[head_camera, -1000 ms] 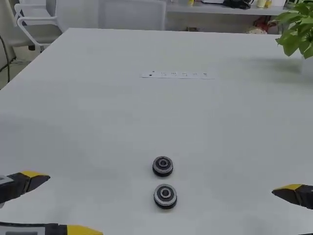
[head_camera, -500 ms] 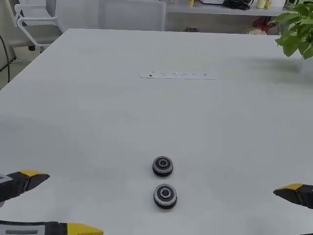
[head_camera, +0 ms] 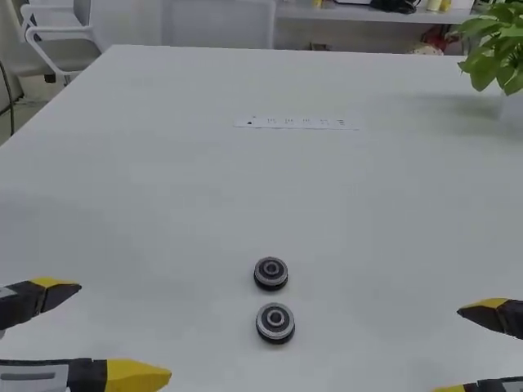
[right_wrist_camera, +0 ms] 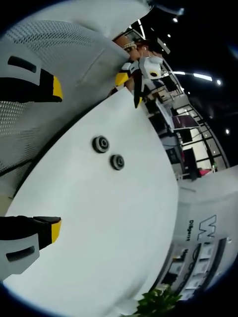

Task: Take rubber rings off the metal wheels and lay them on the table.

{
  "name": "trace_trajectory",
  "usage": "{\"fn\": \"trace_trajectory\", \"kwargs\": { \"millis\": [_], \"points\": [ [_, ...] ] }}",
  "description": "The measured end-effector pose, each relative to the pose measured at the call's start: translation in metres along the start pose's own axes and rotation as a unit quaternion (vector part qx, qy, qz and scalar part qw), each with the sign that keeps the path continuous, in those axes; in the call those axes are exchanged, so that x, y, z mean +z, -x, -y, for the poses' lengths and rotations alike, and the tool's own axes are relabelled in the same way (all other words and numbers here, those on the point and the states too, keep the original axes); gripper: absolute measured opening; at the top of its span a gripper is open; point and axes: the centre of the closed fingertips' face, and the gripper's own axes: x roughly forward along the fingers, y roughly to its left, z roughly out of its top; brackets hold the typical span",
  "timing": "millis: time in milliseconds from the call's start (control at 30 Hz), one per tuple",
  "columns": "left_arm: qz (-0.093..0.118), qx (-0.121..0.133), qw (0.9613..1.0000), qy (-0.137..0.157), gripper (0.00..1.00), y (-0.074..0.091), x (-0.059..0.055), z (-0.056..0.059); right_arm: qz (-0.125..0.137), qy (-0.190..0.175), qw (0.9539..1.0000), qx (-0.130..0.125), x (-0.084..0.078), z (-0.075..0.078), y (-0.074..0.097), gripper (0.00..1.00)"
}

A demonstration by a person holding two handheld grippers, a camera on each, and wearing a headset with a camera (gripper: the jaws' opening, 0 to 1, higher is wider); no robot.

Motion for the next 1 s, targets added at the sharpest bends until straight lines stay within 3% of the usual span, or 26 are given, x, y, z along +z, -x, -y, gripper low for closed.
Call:
{"fn": "trace_trajectory", "kwargs": {
  "millis": [267,533,867,1000],
  "points": [
    [0.018,-0.001,0.9998,0.007,0.98,0.005,0.01,-0.001,0.005,0.007,1.0,-0.003,0.006,0.001,0.005,0.95],
    [0.02,0.004,0.9995,-0.023,0.98,0.01,0.025,-0.006,0.021,0.018,0.9996,-0.01,0.023,0.007,0.013,0.95],
    [0.039,-0.003,0.996,-0.081,0.97,0.018,0.06,-0.008,0.084,0.049,0.9952,0.0,0.079,0.006,0.028,0.94],
    [0.043,-0.011,0.9932,-0.107,0.92,0.019,0.073,-0.006,0.095,0.062,0.9936,0.002,0.094,0.007,0.027,0.94]
  ]
}}
